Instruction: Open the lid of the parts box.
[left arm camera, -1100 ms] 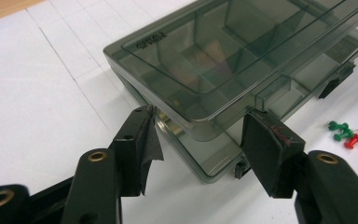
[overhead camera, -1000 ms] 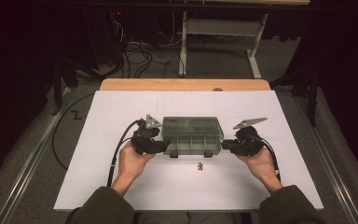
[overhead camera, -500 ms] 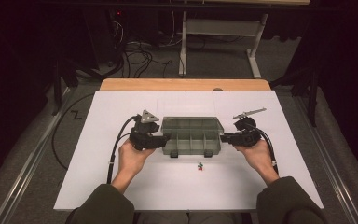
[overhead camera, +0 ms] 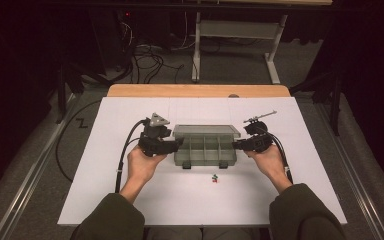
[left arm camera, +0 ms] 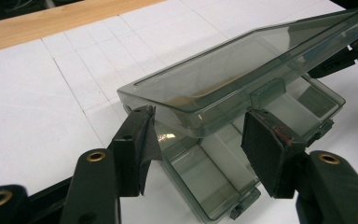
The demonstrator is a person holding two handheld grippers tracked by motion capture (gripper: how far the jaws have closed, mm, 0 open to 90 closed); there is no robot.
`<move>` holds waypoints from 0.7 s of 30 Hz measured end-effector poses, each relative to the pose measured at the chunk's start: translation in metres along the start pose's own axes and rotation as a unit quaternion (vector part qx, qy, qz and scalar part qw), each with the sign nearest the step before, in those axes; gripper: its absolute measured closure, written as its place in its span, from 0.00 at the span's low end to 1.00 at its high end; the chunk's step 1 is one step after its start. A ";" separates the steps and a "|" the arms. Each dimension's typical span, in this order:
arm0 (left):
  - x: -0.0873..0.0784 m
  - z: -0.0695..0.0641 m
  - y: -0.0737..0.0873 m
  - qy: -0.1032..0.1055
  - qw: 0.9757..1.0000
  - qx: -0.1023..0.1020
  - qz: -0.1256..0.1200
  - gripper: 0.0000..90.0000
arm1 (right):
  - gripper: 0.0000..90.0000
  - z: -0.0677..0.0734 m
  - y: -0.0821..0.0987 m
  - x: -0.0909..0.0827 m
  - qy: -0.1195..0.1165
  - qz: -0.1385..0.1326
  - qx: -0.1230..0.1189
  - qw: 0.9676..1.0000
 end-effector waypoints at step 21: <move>0.004 0.006 -0.013 -0.014 1.000 0.003 -0.006 0.50 | 0.82 0.003 -0.007 0.010 0.025 0.012 -0.001 1.000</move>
Point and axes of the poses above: each handheld gripper's, and its own axes: x roughly forward along the jaws, y roughly out of its underside, z roughly to its left, the point moved 5 cm from there along x, roughly forward along the jaws, and after that the axes turned 10 degrees about z, right-handed, at the moved point
